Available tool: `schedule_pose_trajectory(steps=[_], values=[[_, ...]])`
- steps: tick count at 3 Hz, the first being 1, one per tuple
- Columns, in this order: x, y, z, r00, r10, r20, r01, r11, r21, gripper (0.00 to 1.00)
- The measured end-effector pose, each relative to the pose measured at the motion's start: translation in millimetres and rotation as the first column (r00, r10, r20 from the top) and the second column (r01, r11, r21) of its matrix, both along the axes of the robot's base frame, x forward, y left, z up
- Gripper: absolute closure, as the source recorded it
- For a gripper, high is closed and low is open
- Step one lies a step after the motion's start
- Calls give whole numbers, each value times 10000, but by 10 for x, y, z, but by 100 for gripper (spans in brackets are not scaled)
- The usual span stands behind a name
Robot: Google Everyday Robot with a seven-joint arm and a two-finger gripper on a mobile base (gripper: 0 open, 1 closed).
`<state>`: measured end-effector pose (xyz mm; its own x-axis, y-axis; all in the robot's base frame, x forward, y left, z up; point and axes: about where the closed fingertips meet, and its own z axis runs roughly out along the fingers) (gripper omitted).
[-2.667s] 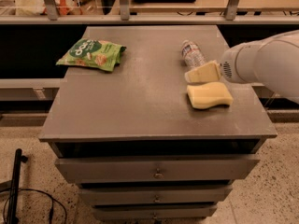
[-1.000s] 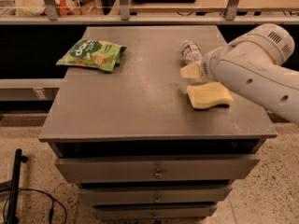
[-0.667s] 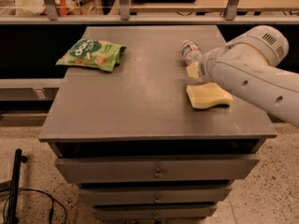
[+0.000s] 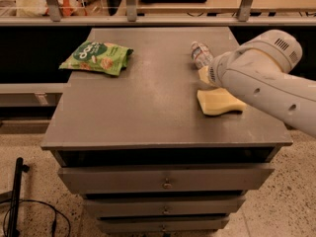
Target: Move water bottle near green rice chip bag
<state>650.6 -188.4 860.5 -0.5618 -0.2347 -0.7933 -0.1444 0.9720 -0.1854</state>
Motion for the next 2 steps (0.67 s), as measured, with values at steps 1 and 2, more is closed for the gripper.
schedule_pose_trajectory(steps=[1, 2], values=[[20, 159, 29, 9979, 606, 232, -616, 9973, 411, 100], [70, 463, 49, 9888, 1462, 303, -1482, 9857, 807, 100]])
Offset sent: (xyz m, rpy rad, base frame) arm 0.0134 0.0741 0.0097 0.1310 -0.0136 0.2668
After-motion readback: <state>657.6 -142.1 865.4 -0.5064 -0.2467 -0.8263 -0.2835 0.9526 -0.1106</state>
